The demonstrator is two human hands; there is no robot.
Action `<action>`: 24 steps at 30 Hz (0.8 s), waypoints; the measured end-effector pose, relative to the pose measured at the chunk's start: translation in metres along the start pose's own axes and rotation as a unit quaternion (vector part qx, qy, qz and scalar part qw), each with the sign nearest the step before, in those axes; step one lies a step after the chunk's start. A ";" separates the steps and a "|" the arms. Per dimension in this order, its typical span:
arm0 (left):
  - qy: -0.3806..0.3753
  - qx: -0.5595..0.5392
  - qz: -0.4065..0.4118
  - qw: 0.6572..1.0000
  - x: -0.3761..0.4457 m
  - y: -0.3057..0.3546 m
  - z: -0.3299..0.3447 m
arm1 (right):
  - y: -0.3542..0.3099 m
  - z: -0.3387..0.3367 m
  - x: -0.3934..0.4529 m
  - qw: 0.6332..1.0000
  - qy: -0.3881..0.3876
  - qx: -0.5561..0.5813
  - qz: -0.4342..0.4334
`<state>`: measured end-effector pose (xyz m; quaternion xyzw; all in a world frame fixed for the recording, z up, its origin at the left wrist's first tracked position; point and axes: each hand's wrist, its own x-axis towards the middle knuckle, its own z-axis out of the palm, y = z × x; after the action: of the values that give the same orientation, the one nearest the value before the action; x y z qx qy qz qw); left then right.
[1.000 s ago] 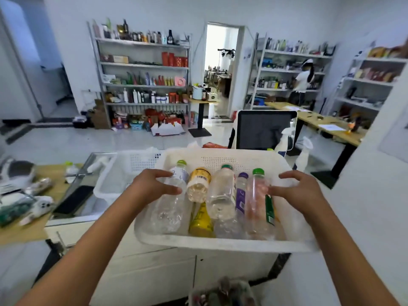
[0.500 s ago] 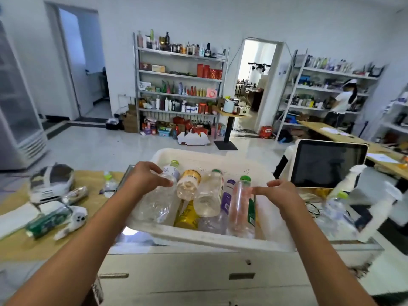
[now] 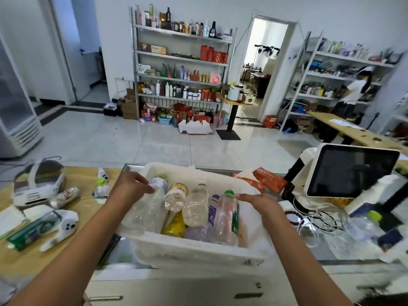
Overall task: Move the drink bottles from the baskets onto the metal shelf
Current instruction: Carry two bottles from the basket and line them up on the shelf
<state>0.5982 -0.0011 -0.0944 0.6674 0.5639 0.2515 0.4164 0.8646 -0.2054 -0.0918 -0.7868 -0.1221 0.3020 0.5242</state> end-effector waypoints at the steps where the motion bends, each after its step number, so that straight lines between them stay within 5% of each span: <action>1: 0.004 0.000 0.005 1.000 0.002 0.001 0.003 | 0.003 0.002 0.008 1.000 0.002 -0.002 0.002; 14: -0.023 0.123 -0.015 0.992 0.019 -0.015 0.053 | 0.059 0.026 0.045 0.996 0.032 -0.025 0.075; 24: -0.067 0.240 -0.006 0.969 0.001 -0.054 0.073 | 0.055 0.041 0.053 0.956 0.108 -0.273 -0.008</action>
<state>0.6277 -0.0189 -0.1785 0.7593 0.5831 0.0612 0.2823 0.8750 -0.1706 -0.1704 -0.9268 -0.1491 0.1660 0.3021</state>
